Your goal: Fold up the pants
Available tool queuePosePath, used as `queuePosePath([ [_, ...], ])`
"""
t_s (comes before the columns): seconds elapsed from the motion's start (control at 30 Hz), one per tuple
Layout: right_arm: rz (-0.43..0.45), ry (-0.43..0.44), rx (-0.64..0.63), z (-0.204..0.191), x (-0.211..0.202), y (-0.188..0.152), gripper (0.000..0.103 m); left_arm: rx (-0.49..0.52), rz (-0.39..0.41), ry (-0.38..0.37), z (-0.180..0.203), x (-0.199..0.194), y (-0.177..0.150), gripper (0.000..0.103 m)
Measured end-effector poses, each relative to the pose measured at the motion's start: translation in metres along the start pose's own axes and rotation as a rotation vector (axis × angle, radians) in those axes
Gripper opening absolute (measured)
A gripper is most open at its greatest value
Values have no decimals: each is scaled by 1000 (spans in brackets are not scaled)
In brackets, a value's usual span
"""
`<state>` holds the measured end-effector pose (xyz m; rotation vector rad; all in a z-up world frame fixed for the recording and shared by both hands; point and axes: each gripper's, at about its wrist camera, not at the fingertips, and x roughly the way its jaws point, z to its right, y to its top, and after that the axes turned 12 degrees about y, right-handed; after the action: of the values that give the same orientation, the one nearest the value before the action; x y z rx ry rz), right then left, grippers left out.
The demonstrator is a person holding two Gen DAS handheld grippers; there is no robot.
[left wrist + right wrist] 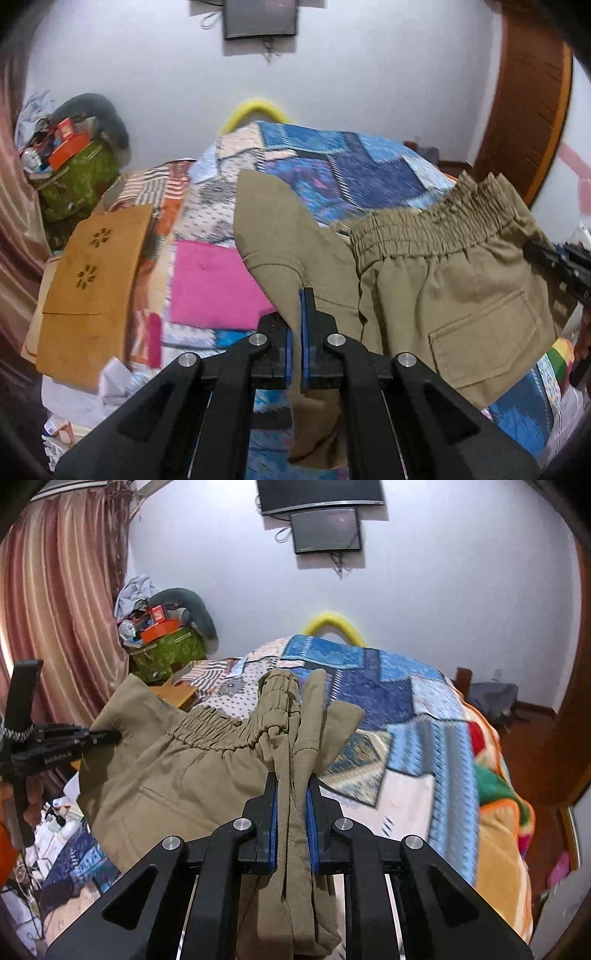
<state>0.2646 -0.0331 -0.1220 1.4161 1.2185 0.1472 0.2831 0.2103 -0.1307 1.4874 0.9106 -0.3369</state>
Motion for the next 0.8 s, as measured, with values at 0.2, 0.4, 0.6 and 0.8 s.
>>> queuePosePath([
  [0.2, -15, 14, -8, -22, 59, 29, 11, -50, 0, 86, -42, 39, 27, 4],
  [0.4, -29, 14, -29, -35, 114, 52, 11, -155, -42, 167, -80, 101, 31, 4],
  [0.6, -60, 6, -52, -38, 164, 55, 11, -126, -78, 282, -87, 168, 30, 4],
  [0.8, -153, -18, -106, -39, 217, 40, 11, -40, -135, 360, -88, 225, 17, 10],
])
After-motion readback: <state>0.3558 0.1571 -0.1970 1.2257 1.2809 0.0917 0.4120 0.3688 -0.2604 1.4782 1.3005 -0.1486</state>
